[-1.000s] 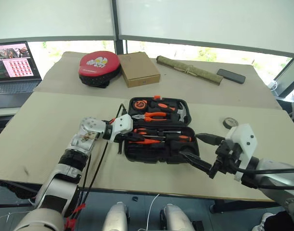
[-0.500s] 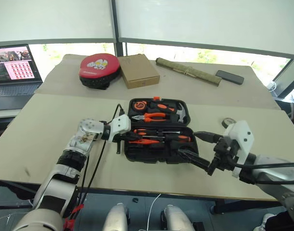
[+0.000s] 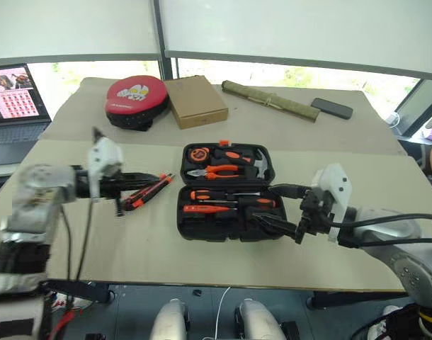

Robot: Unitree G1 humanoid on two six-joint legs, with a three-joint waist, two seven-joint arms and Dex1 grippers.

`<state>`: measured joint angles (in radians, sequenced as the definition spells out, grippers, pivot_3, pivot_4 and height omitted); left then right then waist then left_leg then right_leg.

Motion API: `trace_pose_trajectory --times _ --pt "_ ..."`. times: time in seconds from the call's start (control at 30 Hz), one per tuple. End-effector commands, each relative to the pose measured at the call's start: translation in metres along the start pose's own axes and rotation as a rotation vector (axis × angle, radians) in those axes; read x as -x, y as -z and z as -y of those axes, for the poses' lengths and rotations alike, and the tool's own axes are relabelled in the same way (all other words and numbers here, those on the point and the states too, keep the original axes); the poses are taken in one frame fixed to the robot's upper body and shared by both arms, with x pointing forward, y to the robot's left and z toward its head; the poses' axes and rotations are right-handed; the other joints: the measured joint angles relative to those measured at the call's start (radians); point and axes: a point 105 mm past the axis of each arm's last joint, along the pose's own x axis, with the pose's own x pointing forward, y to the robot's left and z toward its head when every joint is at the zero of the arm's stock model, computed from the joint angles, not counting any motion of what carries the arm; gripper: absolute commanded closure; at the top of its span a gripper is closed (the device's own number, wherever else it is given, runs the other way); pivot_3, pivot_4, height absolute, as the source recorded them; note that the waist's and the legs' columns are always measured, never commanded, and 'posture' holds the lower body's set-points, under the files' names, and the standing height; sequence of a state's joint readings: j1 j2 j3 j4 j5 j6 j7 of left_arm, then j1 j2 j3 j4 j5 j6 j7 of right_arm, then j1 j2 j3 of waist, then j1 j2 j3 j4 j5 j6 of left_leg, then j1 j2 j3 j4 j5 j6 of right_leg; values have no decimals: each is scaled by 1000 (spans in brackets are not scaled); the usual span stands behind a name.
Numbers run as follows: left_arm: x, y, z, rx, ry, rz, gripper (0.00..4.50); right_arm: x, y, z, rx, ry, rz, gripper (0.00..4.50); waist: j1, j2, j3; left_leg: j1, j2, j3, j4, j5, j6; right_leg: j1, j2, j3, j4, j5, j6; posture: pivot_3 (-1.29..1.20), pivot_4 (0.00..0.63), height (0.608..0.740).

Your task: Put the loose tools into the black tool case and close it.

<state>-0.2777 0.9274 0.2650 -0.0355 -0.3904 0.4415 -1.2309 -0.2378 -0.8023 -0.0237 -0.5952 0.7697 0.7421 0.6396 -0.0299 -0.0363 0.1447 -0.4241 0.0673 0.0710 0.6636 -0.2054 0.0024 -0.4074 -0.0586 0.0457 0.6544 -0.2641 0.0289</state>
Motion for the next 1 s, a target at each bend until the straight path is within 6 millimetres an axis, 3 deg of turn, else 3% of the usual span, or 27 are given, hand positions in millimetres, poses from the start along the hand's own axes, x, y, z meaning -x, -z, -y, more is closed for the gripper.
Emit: trace_pose_trajectory --times 0.03,0.1,0.17,0.3,0.47,0.7,0.83,1.0 --pt "33 4 -5 35 -132 -41 4213 -3 -13 -2 63 -59 43 0 6 0 1 0 0 0 -1 0 0 0 0 0 0 0 0 0 150 740" --pt "64 34 -8 92 -237 -148 3853 -4 -20 -6 65 -122 54 0 15 -2 3 0 0 4 -1 0 0 -1 0 -2 0 0 -1 0 150 740" --pt "75 44 -7 97 -262 -197 3182 -5 -23 -8 75 -157 53 0 18 -3 3 0 1 7 -1 0 0 -3 -1 -2 0 -1 -2 0 150 740" --pt "59 29 -6 85 -189 -166 1912 -6 -22 -9 98 -171 34 0 45 -6 4 -1 2 9 -1 0 -1 -10 -3 -4 1 -2 -5 0 150 740" --pt "19 21 -18 33 -95 -231 192 -3 -22 -18 97 -174 31 0 52 -7 4 -8 2 15 -1 1 -2 -12 -4 -1 1 -1 -6 0 150 740" --pt "-38 10 -44 41 -36 -326 89 2 -20 -29 75 -130 34 0 35 -8 4 -12 1 13 -1 1 -1 -16 0 -1 3 1 -2 0 150 740" --pt "-74 14 -43 33 60 -423 89 4 -20 -37 66 -106 44 0 39 -8 4 -13 1 13 -1 1 -1 -16 1 -1 2 1 -2 0 150 740" --pt "-87 34 -40 29 112 -497 89 3 -21 -34 67 -51 51 0 28 -8 5 -14 1 12 -1 1 -1 -16 0 -1 2 1 -2 0 150 740"
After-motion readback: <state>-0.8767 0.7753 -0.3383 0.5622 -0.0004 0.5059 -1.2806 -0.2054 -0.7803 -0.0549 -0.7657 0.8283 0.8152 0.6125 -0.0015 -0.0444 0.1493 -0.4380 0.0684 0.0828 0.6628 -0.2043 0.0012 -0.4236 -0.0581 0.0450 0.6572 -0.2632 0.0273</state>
